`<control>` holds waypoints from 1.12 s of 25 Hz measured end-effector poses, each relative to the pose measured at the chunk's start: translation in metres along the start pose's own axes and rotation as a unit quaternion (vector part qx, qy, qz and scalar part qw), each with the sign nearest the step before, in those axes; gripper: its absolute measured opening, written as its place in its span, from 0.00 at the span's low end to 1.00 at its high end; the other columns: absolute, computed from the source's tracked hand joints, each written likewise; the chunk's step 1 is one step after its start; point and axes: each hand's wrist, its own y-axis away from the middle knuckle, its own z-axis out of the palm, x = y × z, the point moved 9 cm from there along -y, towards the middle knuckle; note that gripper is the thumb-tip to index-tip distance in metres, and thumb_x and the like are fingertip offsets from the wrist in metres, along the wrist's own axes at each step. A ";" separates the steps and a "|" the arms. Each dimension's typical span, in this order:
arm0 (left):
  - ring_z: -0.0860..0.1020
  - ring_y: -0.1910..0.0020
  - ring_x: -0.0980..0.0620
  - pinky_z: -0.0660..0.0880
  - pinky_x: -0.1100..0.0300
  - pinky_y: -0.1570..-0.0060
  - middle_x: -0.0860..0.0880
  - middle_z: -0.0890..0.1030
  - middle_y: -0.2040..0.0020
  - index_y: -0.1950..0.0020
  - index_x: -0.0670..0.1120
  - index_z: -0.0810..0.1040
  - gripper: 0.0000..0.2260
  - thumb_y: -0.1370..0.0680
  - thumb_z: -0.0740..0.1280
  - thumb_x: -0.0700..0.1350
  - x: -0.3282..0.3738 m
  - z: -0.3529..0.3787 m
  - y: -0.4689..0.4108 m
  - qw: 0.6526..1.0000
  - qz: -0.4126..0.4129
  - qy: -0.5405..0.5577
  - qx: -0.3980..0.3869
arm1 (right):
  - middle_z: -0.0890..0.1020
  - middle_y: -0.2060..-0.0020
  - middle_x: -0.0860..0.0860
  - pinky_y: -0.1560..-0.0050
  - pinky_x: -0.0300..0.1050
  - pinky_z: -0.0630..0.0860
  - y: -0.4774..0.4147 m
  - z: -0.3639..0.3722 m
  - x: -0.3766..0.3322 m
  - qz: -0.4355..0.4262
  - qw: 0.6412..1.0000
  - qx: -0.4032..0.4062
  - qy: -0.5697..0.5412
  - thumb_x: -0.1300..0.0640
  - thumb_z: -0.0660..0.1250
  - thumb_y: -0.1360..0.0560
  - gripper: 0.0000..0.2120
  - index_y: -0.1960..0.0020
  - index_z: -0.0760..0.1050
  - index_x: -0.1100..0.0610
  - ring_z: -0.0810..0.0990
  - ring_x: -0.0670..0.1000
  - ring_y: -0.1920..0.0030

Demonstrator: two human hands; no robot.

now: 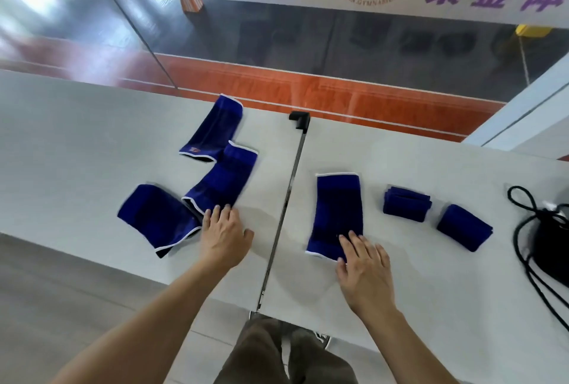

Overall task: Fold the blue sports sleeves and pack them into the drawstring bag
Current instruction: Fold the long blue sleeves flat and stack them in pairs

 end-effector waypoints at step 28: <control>0.70 0.34 0.47 0.68 0.56 0.34 0.49 0.63 0.26 0.25 0.50 0.65 0.23 0.20 0.61 0.41 -0.024 0.028 0.062 0.947 0.234 0.170 -0.137 | 0.78 0.47 0.46 0.45 0.44 0.70 0.033 0.040 -0.161 0.108 0.981 0.007 -0.162 0.41 0.57 0.20 0.16 0.41 0.73 0.50 0.76 0.48 0.48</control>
